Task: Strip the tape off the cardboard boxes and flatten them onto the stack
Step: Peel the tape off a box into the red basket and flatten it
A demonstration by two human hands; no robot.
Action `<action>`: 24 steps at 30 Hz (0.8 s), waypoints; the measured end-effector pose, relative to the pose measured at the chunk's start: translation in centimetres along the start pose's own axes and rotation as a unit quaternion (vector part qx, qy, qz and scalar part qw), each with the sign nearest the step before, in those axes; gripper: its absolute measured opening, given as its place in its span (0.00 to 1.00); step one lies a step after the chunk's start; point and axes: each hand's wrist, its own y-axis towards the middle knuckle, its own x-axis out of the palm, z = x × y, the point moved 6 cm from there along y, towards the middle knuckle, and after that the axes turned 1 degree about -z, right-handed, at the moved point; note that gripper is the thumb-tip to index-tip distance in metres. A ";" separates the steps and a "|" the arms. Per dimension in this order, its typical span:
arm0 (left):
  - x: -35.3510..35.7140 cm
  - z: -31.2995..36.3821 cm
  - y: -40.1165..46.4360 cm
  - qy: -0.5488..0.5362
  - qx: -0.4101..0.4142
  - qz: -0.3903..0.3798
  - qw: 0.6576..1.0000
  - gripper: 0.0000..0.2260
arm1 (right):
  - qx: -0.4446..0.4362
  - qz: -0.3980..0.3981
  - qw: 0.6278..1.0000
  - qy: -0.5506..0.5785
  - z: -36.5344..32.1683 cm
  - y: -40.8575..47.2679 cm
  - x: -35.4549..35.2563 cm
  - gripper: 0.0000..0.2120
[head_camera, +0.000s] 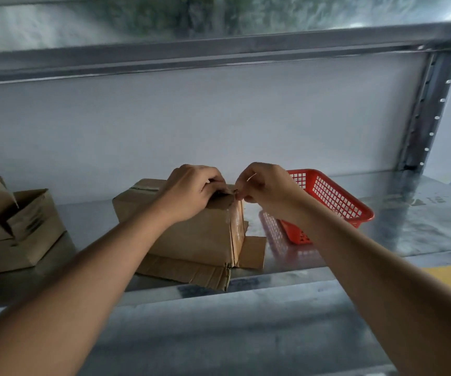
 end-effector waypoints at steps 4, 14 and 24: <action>0.0 -0.1 0.1 -0.001 0.000 0.004 1.000 0.06 | 0.021 0.031 0.998 -0.049 0.4 -1.1 0.9 0.14; 0.1 -0.7 -0.6 -0.012 -0.001 0.014 1.000 0.07 | 0.083 -0.233 0.930 -0.273 -4.5 1.4 1.4 0.21; 1.9 -1.2 -0.3 -0.075 -0.058 -0.147 0.985 0.19 | -0.015 -0.204 0.840 -0.502 -5.0 2.2 1.9 0.11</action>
